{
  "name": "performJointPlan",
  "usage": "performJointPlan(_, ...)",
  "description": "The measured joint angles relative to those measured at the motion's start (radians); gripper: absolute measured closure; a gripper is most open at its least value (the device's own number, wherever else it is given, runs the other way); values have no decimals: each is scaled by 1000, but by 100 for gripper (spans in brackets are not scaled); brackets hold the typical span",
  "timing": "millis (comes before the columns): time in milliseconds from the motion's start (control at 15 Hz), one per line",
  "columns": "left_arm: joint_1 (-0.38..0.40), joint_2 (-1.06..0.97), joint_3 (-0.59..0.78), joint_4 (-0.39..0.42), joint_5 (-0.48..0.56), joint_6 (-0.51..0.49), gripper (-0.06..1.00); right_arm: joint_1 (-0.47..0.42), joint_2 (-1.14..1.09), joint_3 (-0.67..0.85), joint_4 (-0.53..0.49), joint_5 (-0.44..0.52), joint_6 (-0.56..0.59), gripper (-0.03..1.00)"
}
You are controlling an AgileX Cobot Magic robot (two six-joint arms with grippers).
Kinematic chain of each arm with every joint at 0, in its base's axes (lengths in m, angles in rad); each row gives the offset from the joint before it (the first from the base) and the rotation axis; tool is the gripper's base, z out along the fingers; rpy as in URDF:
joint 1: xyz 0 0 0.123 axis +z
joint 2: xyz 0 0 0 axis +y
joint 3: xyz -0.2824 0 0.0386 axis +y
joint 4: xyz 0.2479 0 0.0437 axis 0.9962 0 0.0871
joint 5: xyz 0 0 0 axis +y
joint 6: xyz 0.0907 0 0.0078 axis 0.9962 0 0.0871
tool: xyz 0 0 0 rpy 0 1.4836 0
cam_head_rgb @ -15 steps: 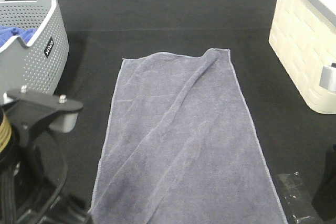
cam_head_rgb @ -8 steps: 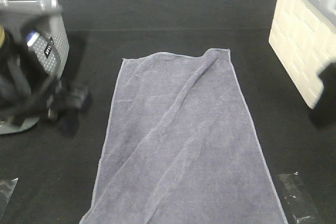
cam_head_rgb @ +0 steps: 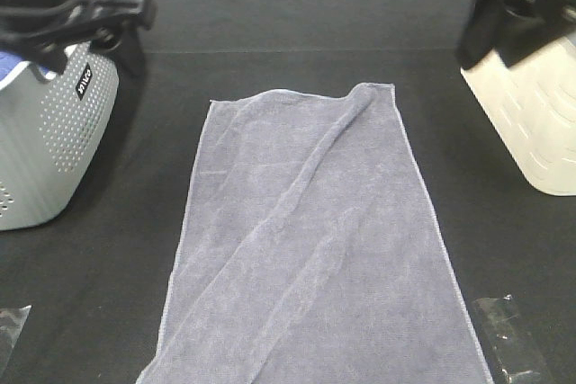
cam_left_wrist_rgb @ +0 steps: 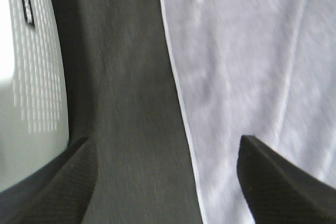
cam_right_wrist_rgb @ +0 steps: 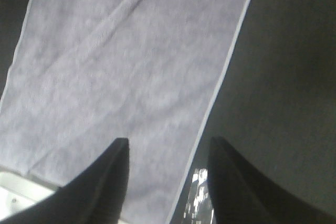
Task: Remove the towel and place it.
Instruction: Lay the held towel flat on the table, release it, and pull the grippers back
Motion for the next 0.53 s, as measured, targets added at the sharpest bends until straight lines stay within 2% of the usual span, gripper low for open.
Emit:
performJointPlan(67, 0, 0, 0, 0, 0, 0, 24, 0, 0, 0, 0, 0, 0, 52)
performJointPlan(200, 53, 179, -152, -2, 0, 31, 24, 0, 137, -138, -10, -5, 0, 53)
performJointPlan(267, 53, 179, -152, -2, 0, 31, 24, 0, 137, -138, -10, -5, 0, 53)
performJointPlan(533, 79, 455, -452, -4, 48, 60, 24, 0, 350, -331, -79, -14, 0, 53)
